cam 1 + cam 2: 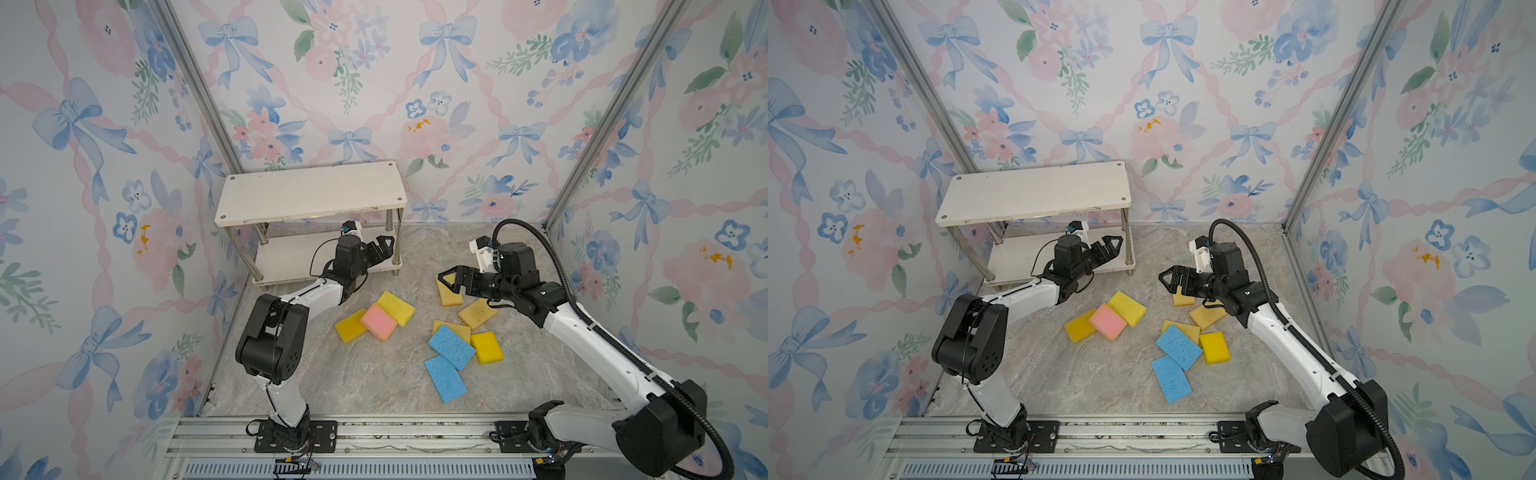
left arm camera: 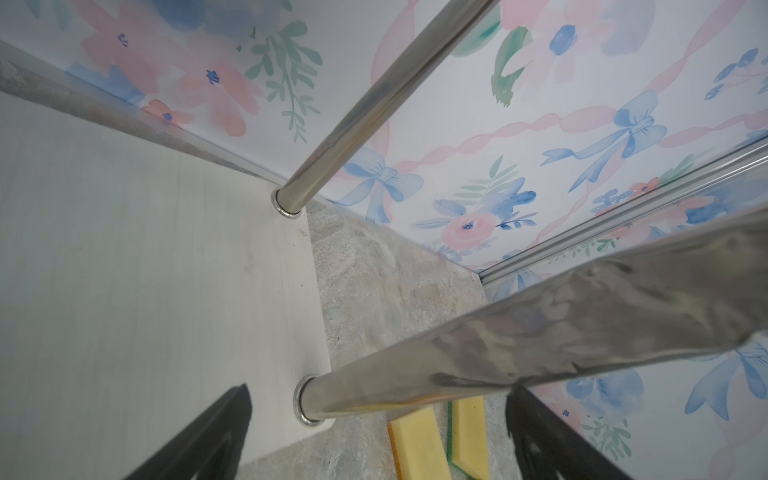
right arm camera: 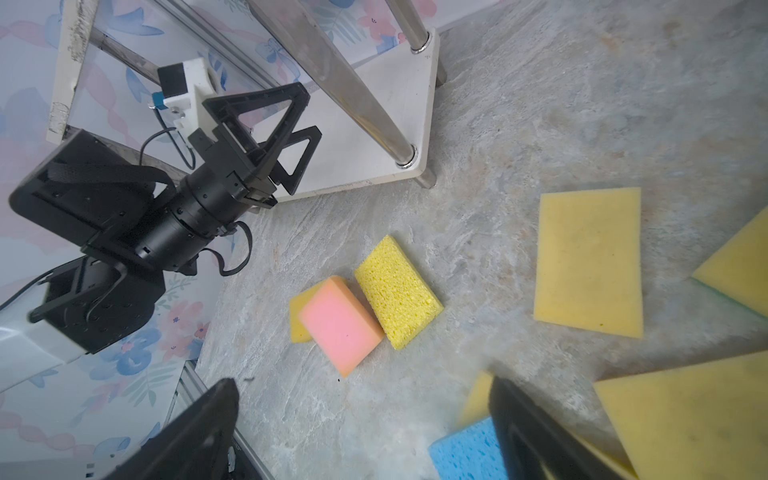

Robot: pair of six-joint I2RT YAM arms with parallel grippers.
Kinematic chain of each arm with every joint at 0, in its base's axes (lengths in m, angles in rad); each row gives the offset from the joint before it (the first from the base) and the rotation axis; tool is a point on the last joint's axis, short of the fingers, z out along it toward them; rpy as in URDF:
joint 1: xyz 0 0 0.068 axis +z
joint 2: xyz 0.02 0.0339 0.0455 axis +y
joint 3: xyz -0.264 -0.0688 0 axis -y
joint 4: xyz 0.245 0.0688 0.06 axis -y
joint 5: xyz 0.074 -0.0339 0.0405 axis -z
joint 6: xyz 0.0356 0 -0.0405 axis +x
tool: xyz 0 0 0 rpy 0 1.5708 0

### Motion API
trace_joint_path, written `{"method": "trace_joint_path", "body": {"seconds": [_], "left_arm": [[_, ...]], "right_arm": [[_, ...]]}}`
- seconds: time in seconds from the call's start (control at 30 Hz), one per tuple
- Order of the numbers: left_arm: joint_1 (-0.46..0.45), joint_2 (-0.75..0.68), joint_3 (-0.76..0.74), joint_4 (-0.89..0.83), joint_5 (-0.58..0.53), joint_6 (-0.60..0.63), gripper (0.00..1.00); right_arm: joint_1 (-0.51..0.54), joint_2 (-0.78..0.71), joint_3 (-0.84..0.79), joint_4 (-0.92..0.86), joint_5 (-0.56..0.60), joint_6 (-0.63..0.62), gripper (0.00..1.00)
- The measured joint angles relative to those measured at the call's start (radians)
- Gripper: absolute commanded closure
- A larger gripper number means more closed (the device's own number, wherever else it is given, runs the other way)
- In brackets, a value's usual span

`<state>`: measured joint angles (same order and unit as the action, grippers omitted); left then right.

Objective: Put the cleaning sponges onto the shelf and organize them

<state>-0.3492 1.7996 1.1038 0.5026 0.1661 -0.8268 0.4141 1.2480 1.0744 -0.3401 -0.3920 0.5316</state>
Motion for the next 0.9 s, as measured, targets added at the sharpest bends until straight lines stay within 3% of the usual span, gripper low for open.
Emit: {"method": "trace_joint_path", "body": {"seconds": [0.57,0.9], "left_arm": [[0.012,0.224,0.244,0.072,0.022,-0.058,0.03],[-0.018,0.258,0.283,0.077,0.029,-0.072,0.03]], "right_arm": [[-0.001,-0.001,-0.023,-0.019,-0.021,-0.01,0.03],[-0.006,-0.009,-0.024,-0.042,-0.026,-0.027,0.03]]}}
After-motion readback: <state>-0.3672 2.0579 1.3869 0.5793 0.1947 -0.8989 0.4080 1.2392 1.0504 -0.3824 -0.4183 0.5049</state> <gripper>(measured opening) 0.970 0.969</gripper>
